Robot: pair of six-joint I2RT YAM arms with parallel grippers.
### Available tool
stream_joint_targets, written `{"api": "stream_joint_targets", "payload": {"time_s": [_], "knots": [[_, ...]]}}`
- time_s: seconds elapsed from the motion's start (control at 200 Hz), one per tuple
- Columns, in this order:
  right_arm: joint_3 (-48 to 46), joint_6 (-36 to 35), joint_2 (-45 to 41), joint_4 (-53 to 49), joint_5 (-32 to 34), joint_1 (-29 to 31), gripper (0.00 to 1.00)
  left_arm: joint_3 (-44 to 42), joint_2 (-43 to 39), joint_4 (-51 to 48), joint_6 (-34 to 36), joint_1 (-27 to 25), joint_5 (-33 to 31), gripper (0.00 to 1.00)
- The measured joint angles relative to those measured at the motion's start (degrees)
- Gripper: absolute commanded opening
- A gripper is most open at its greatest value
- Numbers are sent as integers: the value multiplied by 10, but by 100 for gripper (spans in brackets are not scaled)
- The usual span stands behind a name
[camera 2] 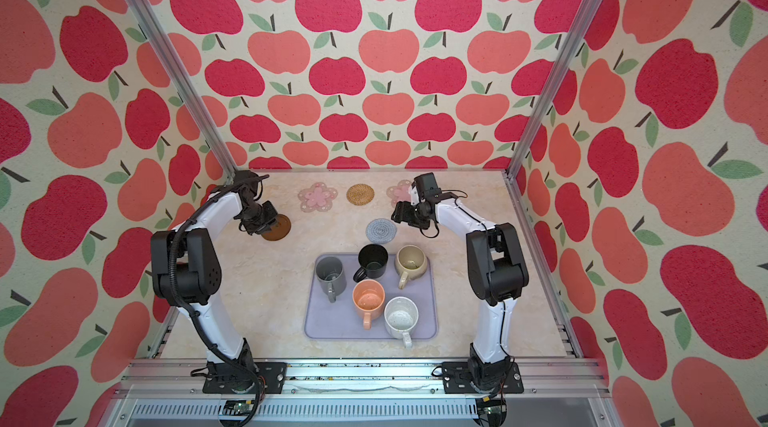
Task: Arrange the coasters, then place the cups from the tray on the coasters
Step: 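Press the left gripper into the brown wooden coaster and slide it toward the grey coaster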
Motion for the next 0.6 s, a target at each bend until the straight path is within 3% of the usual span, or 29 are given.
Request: {"api": "stream_joint_targets", "payload": {"time_s": [0.6], "knots": [[0,-2,-11,-11,13,0,75,50,102,16,21,18,-36,14]]}}
